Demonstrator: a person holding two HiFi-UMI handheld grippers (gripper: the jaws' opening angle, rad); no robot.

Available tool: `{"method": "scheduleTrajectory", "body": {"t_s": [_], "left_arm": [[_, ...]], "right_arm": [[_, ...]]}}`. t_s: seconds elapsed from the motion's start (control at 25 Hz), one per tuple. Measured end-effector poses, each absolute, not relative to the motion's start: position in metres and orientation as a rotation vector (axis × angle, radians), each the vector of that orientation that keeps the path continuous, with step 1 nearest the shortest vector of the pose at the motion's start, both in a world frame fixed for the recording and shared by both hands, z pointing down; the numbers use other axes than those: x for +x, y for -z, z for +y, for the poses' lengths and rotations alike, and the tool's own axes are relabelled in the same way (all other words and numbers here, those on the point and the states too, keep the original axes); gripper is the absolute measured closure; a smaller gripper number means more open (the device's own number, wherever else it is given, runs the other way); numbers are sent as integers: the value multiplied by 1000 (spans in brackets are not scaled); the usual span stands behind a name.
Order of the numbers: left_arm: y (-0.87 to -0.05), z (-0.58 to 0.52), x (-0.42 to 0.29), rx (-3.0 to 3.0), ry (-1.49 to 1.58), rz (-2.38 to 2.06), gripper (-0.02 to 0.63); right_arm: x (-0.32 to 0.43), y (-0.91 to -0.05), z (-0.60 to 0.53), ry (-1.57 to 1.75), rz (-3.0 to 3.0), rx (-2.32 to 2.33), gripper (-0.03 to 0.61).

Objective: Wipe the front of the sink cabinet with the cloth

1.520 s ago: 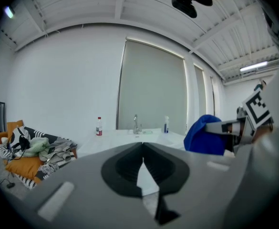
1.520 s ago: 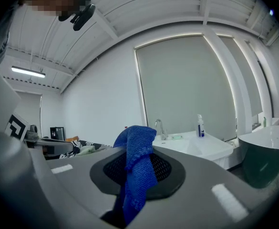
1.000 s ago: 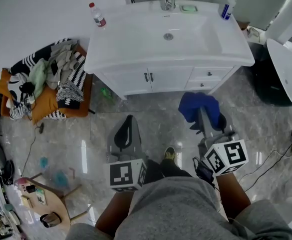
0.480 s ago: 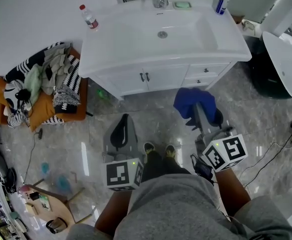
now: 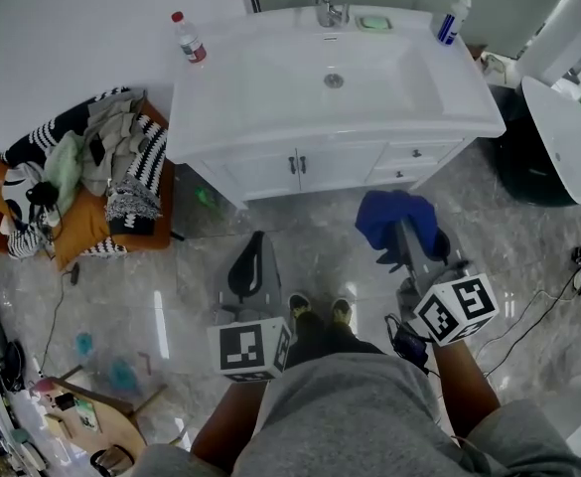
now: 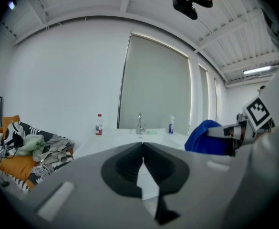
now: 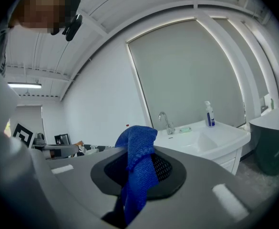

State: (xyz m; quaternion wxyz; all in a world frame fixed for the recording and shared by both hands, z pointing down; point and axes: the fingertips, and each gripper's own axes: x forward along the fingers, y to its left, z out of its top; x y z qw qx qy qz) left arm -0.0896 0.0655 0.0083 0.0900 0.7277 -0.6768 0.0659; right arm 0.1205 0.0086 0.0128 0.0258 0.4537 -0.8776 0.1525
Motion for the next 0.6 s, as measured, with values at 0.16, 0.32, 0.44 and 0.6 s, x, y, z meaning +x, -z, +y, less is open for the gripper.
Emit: {"method": "scheduleTrajectory", "body": {"t_s": [0.16,0.32,0.44,0.6], "left_arm": [[-17,62,-105,2164,-172,-1992,604],[-31,61,-118,2161,-174,-1965,604],[-43,53,-124,2153,-202,-1945,603],[-49,44,-122,2156,-225,-1942,604]], "right_arm": [[111,-19,4,-414,-2655,1436,532],[104,-24,0,-378,-2609,1464,532],[105,-23,-9,-354,-2592,1482,529],[111,-24,-25,-326,-2596,1472,523]]}}
